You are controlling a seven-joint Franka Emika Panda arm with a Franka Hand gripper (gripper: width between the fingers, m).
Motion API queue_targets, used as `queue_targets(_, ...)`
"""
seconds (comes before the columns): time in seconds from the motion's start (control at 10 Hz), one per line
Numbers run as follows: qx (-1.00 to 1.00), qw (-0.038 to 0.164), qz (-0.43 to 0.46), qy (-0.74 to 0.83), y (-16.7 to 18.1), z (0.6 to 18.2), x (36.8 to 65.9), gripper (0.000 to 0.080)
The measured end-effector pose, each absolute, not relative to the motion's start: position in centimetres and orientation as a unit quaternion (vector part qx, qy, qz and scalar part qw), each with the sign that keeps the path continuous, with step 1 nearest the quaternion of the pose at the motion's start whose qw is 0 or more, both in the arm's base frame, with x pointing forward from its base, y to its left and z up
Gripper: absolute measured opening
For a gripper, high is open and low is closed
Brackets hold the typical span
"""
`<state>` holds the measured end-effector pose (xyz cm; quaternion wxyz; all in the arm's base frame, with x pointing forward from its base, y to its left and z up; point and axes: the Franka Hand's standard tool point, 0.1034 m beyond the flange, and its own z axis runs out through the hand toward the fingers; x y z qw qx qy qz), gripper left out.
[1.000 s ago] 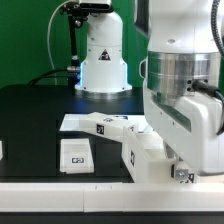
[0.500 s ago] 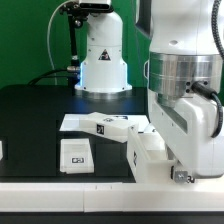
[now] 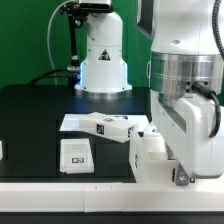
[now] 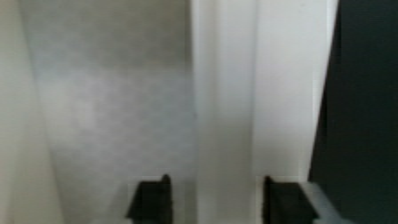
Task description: Assemble cabinet
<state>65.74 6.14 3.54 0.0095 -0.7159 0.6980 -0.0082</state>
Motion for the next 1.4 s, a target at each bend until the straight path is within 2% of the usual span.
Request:
queue_targets(0.1, -0.717, 0.01, -0.008, 0.697, 6.1, 3.5, 65.7, 0.0393)
queue_targets(0.2, -0.719, 0.015, -0.009, 0.695, 6.1, 3.8, 65.9, 0.0393)
queue_targets(0.3, -0.718, 0.032, -0.007, 0.695, 6.2, 5.4, 65.9, 0.0569)
queue_targets(0.4, -0.722, 0.047, -0.005, 0.69, 6.0, 7.2, 65.2, 0.0569)
queue_targets(0.5, -0.723, 0.05, -0.001, 0.689, 5.9, 7.9, 64.6, 0.0734)
queue_targets(0.6, -0.724, 0.047, 0.0, 0.688, 6.0, 7.2, 64.6, 0.0779)
queue_targets(0.9, -0.73, 0.046, 0.0, 0.682, 5.9, 7.1, 64.5, 0.0796)
queue_targets(1.0, -0.75, 0.046, -0.002, 0.66, 5.5, 7.3, 64.1, 0.0797)
queue_targets(1.2, -0.771, 0.049, -0.01, 0.635, 3.6, 9.0, 63.3, 0.0797)
queue_targets(1.4, -0.77, 0.05, -0.012, 0.636, 3.4, 8.9, 63.2, 0.0797)
